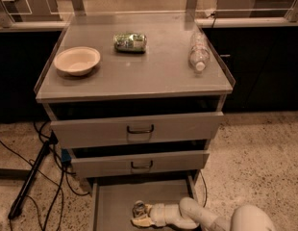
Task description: Pick redbull can from bottom drawer and place on counter
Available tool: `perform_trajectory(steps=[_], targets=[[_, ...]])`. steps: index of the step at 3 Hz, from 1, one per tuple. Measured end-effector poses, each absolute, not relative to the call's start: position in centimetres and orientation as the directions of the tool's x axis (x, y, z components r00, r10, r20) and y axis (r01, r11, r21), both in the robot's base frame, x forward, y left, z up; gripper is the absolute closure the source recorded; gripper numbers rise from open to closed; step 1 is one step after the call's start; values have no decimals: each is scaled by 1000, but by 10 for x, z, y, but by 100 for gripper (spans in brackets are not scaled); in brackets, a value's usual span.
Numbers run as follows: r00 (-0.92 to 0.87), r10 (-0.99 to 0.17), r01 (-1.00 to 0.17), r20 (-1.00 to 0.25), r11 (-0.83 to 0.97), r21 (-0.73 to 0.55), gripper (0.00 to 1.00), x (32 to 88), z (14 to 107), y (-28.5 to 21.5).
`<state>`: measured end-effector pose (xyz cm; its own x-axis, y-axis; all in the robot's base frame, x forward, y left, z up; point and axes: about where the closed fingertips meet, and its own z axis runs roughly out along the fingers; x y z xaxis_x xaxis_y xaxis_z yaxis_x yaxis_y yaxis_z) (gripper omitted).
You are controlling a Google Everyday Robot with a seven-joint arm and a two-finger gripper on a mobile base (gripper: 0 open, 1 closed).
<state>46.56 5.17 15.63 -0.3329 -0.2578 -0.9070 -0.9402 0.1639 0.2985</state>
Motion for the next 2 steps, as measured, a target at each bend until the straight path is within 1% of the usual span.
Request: perform_trajectory(steps=[2], targets=[[-247,-236,-959,-940,198,202,100,475,211,45]])
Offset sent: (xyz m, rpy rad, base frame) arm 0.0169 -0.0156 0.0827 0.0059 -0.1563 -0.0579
